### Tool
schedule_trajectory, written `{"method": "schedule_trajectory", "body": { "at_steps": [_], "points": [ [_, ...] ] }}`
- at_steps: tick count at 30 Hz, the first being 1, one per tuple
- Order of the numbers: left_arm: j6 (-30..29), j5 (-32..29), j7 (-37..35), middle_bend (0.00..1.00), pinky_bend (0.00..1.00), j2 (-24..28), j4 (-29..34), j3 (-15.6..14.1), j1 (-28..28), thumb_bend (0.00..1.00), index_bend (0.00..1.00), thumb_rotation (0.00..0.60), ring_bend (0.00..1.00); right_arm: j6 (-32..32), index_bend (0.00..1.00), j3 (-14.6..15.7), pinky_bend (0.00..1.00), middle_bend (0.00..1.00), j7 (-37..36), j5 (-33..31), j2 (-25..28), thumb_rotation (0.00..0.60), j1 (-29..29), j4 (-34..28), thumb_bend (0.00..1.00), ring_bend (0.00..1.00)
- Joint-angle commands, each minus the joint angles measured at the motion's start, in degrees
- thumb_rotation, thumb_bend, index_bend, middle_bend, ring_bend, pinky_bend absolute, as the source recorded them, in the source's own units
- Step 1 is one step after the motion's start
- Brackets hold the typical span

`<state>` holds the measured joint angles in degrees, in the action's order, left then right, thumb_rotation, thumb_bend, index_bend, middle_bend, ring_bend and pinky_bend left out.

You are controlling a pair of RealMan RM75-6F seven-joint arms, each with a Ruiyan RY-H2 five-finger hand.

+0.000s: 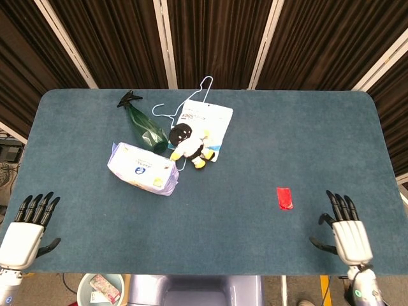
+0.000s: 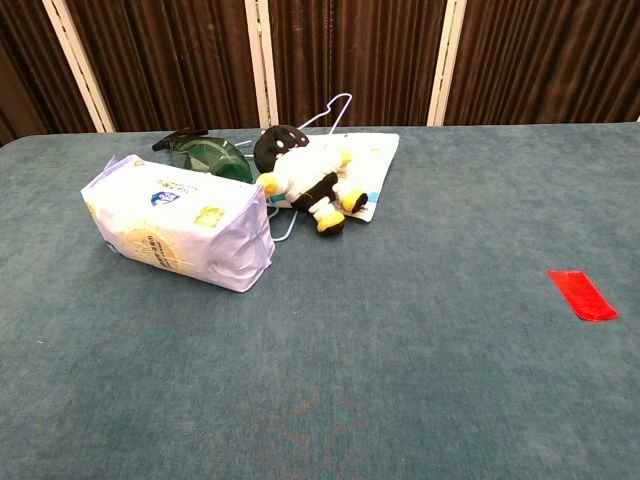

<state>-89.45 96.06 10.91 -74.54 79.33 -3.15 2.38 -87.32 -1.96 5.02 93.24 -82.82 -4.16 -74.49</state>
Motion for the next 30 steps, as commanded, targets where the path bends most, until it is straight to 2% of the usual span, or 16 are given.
{"method": "schedule_trajectory", "body": {
  "at_steps": [1, 8, 22, 30],
  "points": [
    [0.2, -0.2, 0.3, 0.0, 0.0, -0.4, -0.1, 0.2, 0.2, 0.15, 0.0, 0.6, 0.0, 1.9, 0.53, -1.4, 0.0, 0.0, -2.2, -0.3, -4.4, 0.6, -2.4, 5.6, 0.15, 0.0],
    [0.6, -0.1, 1.2, 0.0, 0.0, -1.1, -0.4, 0.3, 0.5, 0.15, 0.0, 0.6, 0.0, 5.1, 0.51, -1.9, 0.0, 0.0, -3.8, -0.9, -8.3, 0.6, -5.0, 11.7, 0.21, 0.0],
    [-0.5, 0.6, 1.0, 0.0, 0.0, -1.6, -0.6, 1.3, 1.2, 0.19, 0.0, 0.6, 0.0, 9.7, 0.51, -2.2, 0.0, 0.0, -5.6, -2.1, -14.6, 0.6, -8.8, 20.1, 0.23, 0.0],
    [1.7, -1.3, -0.1, 0.0, 0.0, -1.6, -1.2, 1.7, 1.9, 0.19, 0.0, 0.6, 0.0, 12.1, 0.51, -2.6, 0.0, 0.0, -7.0, -3.3, -17.5, 0.6, -10.7, 25.1, 0.23, 0.0]
  ]
}}
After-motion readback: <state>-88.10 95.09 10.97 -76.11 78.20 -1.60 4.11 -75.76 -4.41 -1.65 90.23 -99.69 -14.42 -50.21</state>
